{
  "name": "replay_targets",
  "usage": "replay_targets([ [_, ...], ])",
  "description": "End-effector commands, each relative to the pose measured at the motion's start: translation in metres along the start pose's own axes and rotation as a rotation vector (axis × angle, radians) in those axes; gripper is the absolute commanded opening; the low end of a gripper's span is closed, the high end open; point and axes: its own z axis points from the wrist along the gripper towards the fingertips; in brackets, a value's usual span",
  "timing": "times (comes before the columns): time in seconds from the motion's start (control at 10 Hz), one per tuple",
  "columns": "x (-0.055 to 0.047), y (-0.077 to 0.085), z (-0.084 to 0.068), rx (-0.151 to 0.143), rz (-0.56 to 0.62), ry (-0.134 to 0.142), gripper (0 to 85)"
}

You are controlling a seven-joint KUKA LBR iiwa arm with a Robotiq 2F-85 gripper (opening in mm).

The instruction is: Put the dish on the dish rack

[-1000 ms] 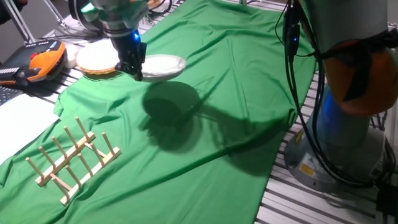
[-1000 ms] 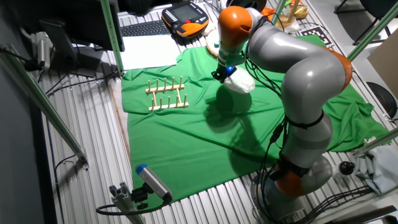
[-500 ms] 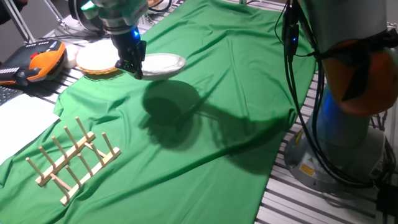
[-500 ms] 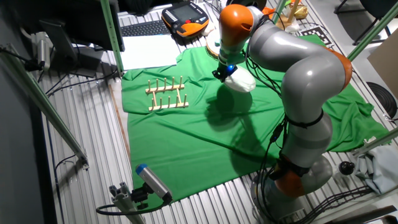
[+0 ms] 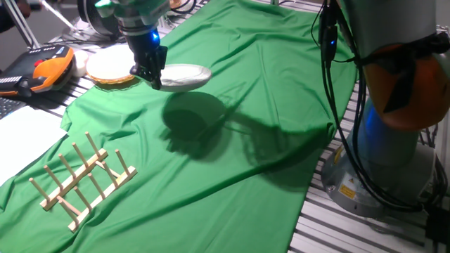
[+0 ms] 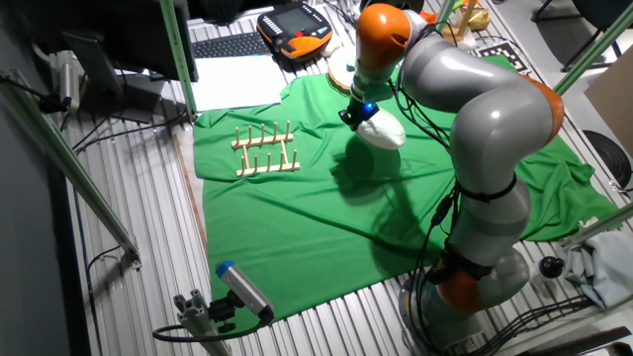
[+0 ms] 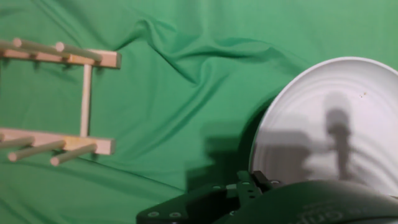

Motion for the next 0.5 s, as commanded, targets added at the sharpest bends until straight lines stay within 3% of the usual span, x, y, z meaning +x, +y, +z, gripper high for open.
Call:
replay_targets([
  [0.0, -0.0001, -0.0003, 0.0, -0.029, 0.007, -0.02, 0.0],
  [0.3, -0.0001, -0.0003, 0.0, -0.042, 0.04, 0.004, 0.0],
  [0.4, -0.0001, -0.0003, 0.0, -0.07, 0.064, 0.016, 0.0],
])
